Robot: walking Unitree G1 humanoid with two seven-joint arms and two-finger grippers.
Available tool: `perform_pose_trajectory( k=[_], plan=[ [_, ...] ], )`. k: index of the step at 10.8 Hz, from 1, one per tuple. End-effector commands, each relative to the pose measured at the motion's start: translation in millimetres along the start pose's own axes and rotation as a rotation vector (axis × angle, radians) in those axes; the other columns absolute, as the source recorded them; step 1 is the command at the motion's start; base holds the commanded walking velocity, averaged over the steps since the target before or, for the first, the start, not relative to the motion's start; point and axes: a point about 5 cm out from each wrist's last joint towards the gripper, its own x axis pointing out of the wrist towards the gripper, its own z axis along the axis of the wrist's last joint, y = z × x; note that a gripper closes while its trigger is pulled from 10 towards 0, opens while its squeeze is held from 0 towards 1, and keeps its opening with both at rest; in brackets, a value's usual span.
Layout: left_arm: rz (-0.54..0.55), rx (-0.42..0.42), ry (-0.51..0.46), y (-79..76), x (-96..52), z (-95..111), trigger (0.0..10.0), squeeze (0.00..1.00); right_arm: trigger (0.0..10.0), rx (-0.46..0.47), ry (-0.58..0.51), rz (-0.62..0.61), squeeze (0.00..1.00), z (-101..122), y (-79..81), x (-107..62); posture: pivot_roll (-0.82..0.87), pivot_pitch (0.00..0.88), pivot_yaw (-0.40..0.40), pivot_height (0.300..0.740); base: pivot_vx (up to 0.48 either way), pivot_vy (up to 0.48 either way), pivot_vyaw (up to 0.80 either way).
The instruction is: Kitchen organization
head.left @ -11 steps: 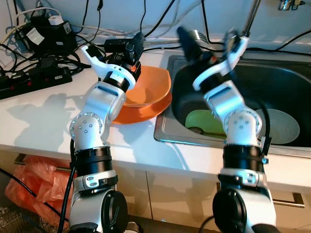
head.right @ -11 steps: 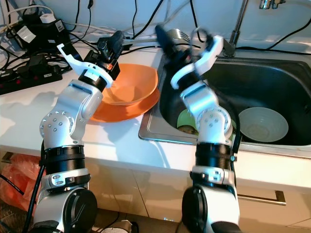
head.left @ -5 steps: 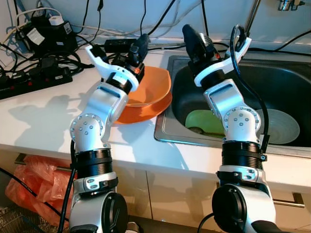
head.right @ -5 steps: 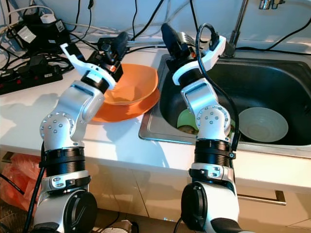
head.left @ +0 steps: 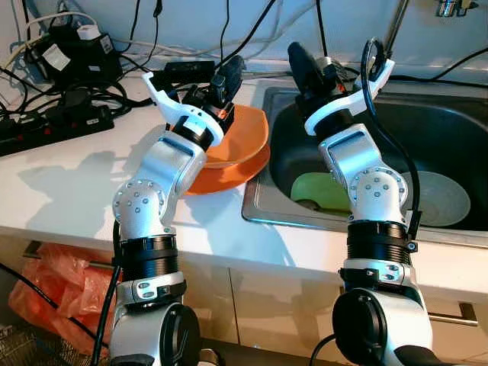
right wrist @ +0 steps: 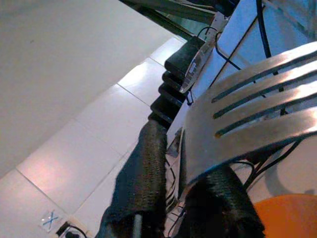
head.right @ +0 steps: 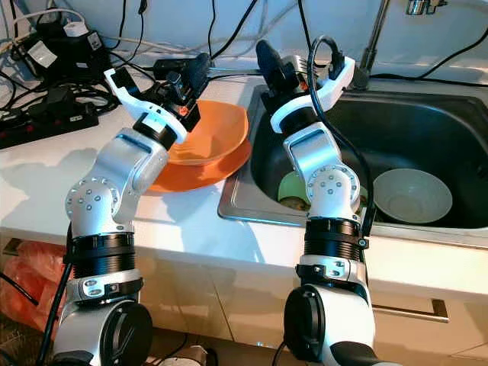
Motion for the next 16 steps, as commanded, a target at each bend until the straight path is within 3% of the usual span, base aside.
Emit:
perform_pose_trajectory(
  k=[1, 3, 4, 5, 6, 9, 10, 12, 14, 15, 16],
  plan=[
    [-0.002, -0.04, 0.021, 1.6, -0.3, -13, 0.0, 0.0, 0.0, 0.037, -0.002, 0.034, 0.0, -6, 10.0, 6.8, 0.18, 0.043, 0.071, 0.74, 0.0, 0.0, 0.0],
    [0.023, -0.011, 0.028, 5.1, 0.2, -12, 0.0, 0.0, 0.0, 0.037, -0.008, 0.026, 0.0, -5, 9.0, 6.4, 0.18, 0.038, 0.072, 0.74, 0.0, 0.0, 0.0],
    [0.032, 0.014, 0.035, 6.7, 0.0, -12, 3.9, 0.0, 0.0, 0.031, -0.011, 0.013, 0.0, -4, 6.3, 5.8, 0.18, 0.036, 0.071, 0.74, 0.0, 0.0, 0.0],
    [0.048, 0.035, 0.037, 8.4, -0.2, -12, 10.0, 0.0, 0.0, 0.029, -0.014, 0.001, 0.0, -4, 4.2, 5.2, 0.18, 0.035, 0.07, 0.74, 0.0, 0.0, 0.0],
    [0.084, 0.078, 0.042, 13.4, -1.1, -11, 10.0, 1.0, 0.0, 0.023, -0.024, -0.012, 0.0, -1, 2.2, 4.6, 0.18, 0.032, 0.067, 0.74, 0.0, 0.0, 0.0],
    [0.124, 0.164, 0.078, 20.2, -5.4, -15, 10.0, 1.0, 0.0, -0.014, -0.052, -0.047, 0.0, 6, -0.9, 4.1, 0.18, 0.029, 0.067, 0.74, 0.0, 0.0, 0.0],
    [0.137, 0.228, 0.112, 22.7, -7.2, -18, 10.0, 1.0, 0.0, -0.031, -0.077, -0.075, 0.0, 9, -3.5, 4.0, 0.18, 0.029, 0.067, 0.74, 0.0, 0.0, 0.0],
    [0.155, 0.346, 0.139, 24.0, -10.9, -17, 10.0, 1.0, 0.0, -0.142, -0.167, -0.182, 0.0, 27, -14.5, 1.6, 0.19, 0.031, 0.069, 0.74, 0.0, 0.0, 0.0],
    [0.148, 0.512, 0.162, 22.5, -14.4, -10, 10.0, 1.0, 0.0, -0.379, -0.188, -0.287, 0.0, 50, -27.6, -3.7, 0.19, 0.032, 0.064, 0.74, 0.0, 0.0, 0.0],
    [0.142, 0.646, 0.203, 23.0, -18.0, -7, 10.0, 1.0, 0.0, -0.598, -0.151, -0.353, 0.0, 63, -37.9, -9.8, 0.19, 0.033, 0.062, 0.74, 0.0, 0.0, 0.0],
    [0.133, 0.728, 0.236, 23.5, -21.4, -6, 10.0, 1.0, 0.0, -0.813, -0.062, -0.39, 0.0, 66, -49.9, -17.8, 0.19, 0.034, 0.062, 0.74, 0.0, 0.0, 0.0]
  ],
)
